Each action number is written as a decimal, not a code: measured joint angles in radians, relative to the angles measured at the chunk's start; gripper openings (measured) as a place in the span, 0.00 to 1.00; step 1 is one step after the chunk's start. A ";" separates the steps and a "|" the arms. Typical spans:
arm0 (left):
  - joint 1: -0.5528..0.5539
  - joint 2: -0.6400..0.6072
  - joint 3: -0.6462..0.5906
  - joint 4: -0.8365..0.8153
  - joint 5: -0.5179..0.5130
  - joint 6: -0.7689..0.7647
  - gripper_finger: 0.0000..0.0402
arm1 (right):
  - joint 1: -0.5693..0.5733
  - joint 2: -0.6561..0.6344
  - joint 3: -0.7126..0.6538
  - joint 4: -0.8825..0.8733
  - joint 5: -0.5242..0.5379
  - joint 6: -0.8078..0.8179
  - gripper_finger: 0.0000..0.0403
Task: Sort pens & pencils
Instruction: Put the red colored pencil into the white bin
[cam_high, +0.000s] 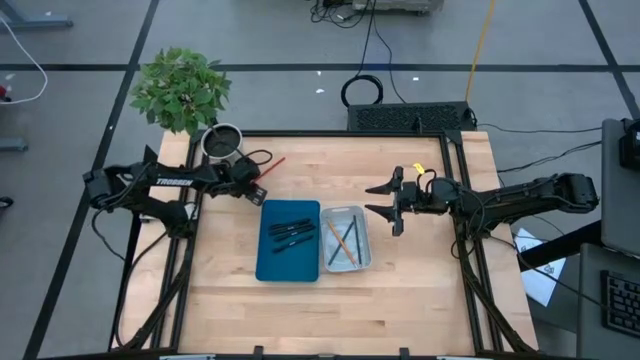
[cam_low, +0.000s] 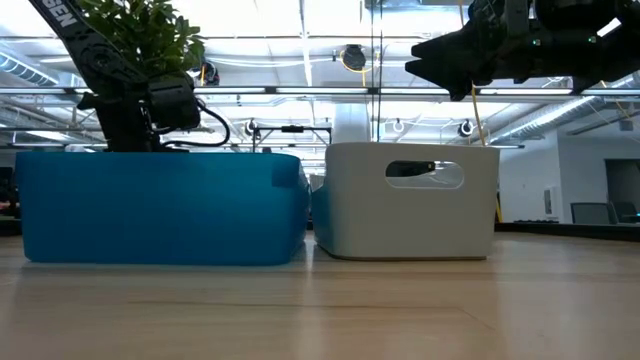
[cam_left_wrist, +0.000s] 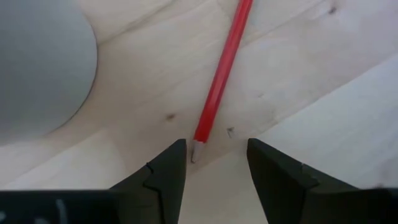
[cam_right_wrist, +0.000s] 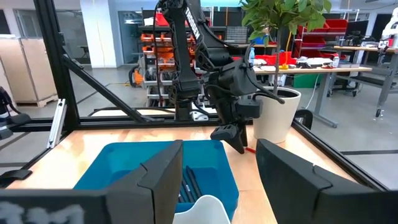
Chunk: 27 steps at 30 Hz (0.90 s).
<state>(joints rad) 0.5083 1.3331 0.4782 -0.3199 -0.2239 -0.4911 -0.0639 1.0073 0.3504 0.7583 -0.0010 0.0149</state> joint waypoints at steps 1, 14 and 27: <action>0.000 0.000 0.000 0.000 0.003 0.000 0.42 | 0.000 0.000 0.000 0.000 0.000 0.000 0.48; -0.001 0.001 0.000 -0.013 0.035 -0.002 0.03 | 0.000 0.000 0.000 0.000 0.000 0.014 0.48; -0.027 -0.056 -0.004 -0.067 0.067 -0.004 0.00 | 0.000 0.000 0.000 0.000 0.000 0.005 0.48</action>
<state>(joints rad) 0.4809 1.2770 0.4744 -0.3864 -0.1573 -0.4953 -0.0636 1.0072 0.3504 0.7582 -0.0012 0.0203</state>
